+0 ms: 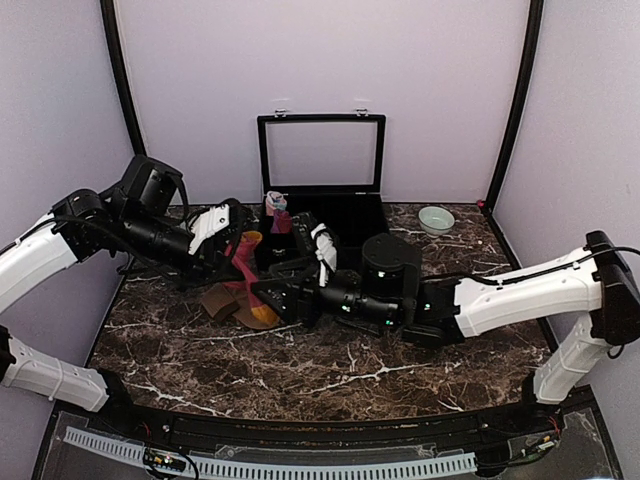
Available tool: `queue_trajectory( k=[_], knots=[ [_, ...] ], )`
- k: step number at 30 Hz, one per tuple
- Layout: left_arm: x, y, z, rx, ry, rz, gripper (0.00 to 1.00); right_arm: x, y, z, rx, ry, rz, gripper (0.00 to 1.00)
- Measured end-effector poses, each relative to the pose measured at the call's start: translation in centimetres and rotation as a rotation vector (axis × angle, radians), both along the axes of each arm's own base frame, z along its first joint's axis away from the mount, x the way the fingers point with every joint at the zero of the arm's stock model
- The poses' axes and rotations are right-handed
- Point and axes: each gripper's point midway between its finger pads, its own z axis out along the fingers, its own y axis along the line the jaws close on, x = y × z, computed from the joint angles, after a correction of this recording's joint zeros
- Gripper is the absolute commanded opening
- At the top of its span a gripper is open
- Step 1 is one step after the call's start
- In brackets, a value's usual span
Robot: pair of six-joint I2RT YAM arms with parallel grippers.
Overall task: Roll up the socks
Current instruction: Roll the sock.
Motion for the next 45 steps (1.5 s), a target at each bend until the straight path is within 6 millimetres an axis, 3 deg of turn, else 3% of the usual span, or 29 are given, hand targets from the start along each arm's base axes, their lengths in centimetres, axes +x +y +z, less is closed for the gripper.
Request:
queue_trajectory(
  k=[3,6,13,18,21,27,34,37,39,41,45],
  knots=[
    [-1.0,-0.8,1.8,-0.071,0.041,-0.035,0.0,-2.7,-2.3,0.4,0.008,-0.07,0.11,0.6],
    [-1.5,-1.3,2.4,-0.104,0.08,-0.051,0.0,-4.3,-2.9,2.0,0.036,-0.122,0.185,0.61],
    [-1.6,-1.8,1.8,-0.109,0.142,-0.056,0.0,-5.1,-2.7,1.4,-0.025,-0.162,0.213,0.57],
    [-1.6,-1.8,1.8,-0.109,0.149,-0.048,0.0,-4.5,-1.4,1.4,-0.101,-0.195,0.174,0.49],
    [-1.6,-1.8,1.8,-0.111,0.154,-0.045,0.0,-3.0,-0.9,1.4,-0.154,-0.214,0.083,0.43],
    [-1.7,-1.9,1.8,-0.117,0.167,-0.044,0.0,-0.3,-2.0,0.0,-0.267,-0.243,-0.087,0.39],
    [-3.6,-2.2,2.2,-0.153,0.244,-0.121,0.0,-0.1,-2.3,-0.3,-0.277,-0.255,-0.111,0.37],
    [-4.5,-2.2,2.4,-0.168,0.281,-0.157,0.0,-0.4,-2.2,0.0,-0.27,-0.26,-0.099,0.26],
    [-4.9,-2.3,2.5,-0.174,0.298,-0.173,0.0,-0.7,-2.2,0.4,-0.254,-0.265,-0.089,0.1],
    [-5.2,-2.3,2.6,-0.18,0.313,-0.187,0.0,-1.0,-2.2,0.7,-0.24,-0.274,-0.076,0.0],
    [-5.9,-2.4,2.8,-0.195,0.336,-0.215,0.0,-1.8,-2.0,1.5,-0.205,-0.288,-0.036,0.0]
  ],
)
